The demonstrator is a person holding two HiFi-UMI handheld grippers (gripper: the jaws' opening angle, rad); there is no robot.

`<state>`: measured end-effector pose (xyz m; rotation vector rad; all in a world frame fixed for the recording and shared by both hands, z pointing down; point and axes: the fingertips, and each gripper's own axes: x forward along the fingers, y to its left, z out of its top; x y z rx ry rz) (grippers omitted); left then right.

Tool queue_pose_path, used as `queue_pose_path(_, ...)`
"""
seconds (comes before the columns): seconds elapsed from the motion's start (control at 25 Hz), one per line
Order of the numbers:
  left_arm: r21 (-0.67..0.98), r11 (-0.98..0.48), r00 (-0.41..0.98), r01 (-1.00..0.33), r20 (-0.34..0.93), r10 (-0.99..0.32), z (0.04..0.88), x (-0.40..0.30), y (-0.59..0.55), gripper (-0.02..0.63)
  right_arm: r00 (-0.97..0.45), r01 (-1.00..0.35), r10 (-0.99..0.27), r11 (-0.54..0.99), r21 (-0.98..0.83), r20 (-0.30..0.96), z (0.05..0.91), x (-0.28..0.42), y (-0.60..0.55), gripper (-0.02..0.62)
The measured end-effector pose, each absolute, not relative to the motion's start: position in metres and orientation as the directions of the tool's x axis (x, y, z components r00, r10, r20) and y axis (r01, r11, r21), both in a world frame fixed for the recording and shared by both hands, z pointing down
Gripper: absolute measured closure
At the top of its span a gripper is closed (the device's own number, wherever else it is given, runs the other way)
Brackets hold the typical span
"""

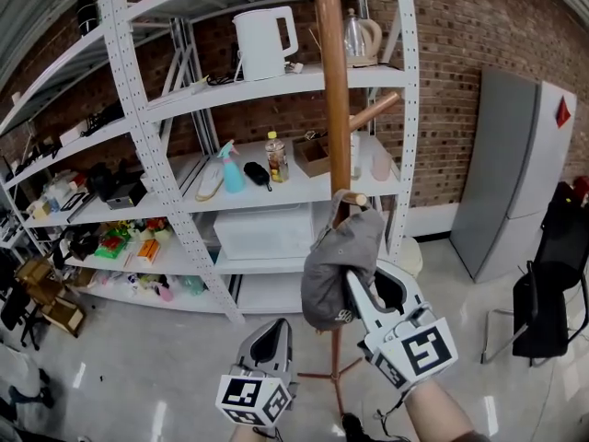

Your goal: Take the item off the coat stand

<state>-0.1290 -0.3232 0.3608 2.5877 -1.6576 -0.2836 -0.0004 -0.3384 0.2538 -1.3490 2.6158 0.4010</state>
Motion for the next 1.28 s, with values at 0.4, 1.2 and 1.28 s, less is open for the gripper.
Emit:
queue_pose_path(0.4, 0.138, -0.434, 0.419, -0.89, -0.124, -0.899, 0.359, -0.125, -0.323, 0.6, -0.583, -0.812, -0.734, 0.545, 0.209, -0.349, 0.213, 0.006, -0.329, 0.509)
queue_pose_path(1.2, 0.143, -0.44, 0.426, -0.887, -0.12, -0.897, 0.36, -0.122, -0.303, 0.6, -0.57, -0.812, -0.681, 0.552, 0.191, -0.46, 0.179, 0.025, -0.281, 0.509)
queue_pose_path(1.28, 0.143, -0.442, 0.428, -0.886, -0.119, -0.896, 0.359, -0.123, -0.297, 0.6, -0.569, -0.814, -0.684, 0.549, 0.191, -0.457, 0.181, 0.024, -0.275, 0.509)
